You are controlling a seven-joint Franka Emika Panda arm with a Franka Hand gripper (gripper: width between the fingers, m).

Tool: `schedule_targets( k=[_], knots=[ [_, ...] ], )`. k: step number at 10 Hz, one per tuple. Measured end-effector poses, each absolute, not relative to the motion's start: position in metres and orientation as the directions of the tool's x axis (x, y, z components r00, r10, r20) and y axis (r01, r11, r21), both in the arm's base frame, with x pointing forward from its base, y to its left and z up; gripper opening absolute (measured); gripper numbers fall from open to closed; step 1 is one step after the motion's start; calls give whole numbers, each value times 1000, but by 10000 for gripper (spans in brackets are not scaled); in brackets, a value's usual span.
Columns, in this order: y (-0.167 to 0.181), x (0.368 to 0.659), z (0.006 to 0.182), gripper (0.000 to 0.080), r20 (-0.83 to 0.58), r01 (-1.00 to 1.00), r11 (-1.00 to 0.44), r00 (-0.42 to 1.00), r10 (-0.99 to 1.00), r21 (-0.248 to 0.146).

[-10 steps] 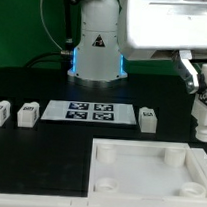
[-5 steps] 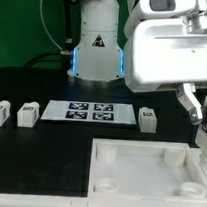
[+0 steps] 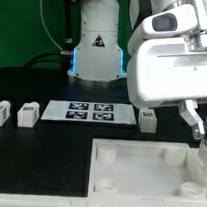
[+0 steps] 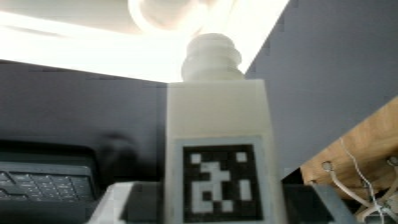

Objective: Assemble one leg

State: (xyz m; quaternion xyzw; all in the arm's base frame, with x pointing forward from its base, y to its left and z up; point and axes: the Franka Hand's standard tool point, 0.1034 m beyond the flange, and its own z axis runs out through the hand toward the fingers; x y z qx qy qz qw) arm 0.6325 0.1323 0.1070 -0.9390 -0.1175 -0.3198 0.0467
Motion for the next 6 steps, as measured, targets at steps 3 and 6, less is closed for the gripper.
schedule_targets(
  k=[3, 6],
  knots=[
    [120, 633, 94, 290, 601, 257, -966, 772, 209, 5],
    [115, 637, 89, 290, 602, 257, -966, 770, 211, 11]
  ],
)
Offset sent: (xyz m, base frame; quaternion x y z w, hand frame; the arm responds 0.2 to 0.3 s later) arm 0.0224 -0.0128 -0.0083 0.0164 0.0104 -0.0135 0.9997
